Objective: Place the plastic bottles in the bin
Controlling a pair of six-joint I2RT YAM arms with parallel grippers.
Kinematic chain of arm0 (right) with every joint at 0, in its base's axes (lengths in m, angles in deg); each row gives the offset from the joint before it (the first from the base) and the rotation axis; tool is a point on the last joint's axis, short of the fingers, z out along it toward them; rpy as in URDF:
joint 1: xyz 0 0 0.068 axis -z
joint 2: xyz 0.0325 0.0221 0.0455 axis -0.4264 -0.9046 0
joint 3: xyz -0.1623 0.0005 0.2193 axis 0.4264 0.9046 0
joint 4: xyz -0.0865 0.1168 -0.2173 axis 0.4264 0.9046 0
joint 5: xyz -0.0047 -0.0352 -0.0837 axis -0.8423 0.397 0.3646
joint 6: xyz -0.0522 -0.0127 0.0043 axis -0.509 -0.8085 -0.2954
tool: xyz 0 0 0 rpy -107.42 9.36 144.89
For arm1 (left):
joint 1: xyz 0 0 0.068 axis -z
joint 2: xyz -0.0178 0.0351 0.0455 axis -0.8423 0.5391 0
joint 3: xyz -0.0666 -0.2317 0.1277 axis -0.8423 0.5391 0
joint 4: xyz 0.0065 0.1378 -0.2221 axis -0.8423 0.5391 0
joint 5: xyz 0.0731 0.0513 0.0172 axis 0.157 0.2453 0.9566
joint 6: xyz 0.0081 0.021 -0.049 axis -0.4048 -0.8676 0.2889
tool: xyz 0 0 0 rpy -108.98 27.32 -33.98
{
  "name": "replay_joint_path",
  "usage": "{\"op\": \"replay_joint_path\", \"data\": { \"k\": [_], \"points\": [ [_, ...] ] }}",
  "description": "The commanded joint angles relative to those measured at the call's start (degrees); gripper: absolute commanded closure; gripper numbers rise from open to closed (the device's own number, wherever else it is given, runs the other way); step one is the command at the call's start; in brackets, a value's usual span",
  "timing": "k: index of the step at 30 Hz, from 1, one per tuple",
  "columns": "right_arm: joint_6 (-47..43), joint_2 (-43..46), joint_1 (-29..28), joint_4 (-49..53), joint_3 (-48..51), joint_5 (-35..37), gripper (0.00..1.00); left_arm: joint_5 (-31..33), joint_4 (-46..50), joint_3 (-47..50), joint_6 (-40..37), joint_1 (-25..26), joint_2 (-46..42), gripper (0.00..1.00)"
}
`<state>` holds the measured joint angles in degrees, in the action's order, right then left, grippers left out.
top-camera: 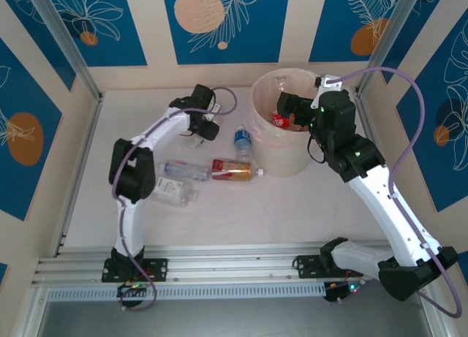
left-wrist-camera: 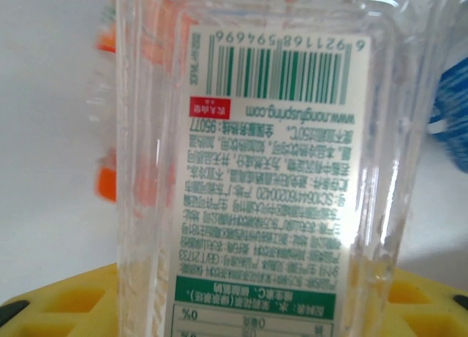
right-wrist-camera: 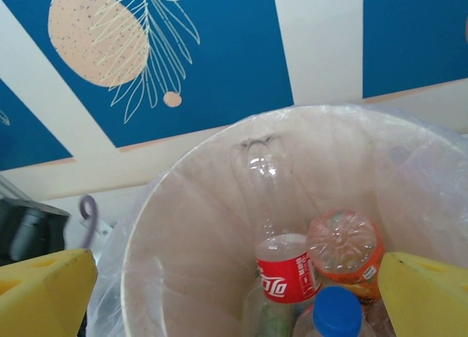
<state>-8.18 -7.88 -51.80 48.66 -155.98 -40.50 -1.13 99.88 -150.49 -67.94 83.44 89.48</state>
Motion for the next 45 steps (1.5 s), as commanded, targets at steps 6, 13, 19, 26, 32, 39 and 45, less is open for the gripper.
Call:
{"op": "replay_joint_path", "data": {
  "k": [6, 13, 19, 26, 32, 39, 45],
  "points": [
    [4.2, -1.4, -0.2, 1.3, -2.2, -12.8, 0.01, 1.7, -12.4, 14.7, 3.2, 0.5, -21.8, 0.66],
    [6.7, -5.5, -0.1, 0.7, -4.9, -25.0, 0.01, -10.2, -21.8, 22.6, 5.1, 0.6, -35.1, 0.65],
    [8.4, -10.4, -0.1, -1.4, -8.1, -35.3, 0.02, -19.4, -26.4, 24.4, 5.6, 1.7, -39.7, 0.63],
    [7.2, -15.2, -2.2, -2.5, -14.0, -41.8, 0.03, -23.1, -28.4, 23.8, 4.9, 4.6, -39.8, 0.63],
    [6.5, -19.3, -3.9, -1.4, -18.6, -41.8, 0.02, -24.4, -28.6, 22.2, 3.7, 7.3, -38.4, 0.63],
    [6.8, -22.9, -4.3, 0.7, -21.9, -40.4, 0.10, -24.6, -29.5, 21.0, 2.4, 9.7, -38.1, 0.63],
    [7.4, -24.0, -4.4, 0.8, -21.7, -40.3, 0.22, -24.6, -30.6, 20.9, 2.0, 10.9, -38.8, 0.63]
  ]
}}
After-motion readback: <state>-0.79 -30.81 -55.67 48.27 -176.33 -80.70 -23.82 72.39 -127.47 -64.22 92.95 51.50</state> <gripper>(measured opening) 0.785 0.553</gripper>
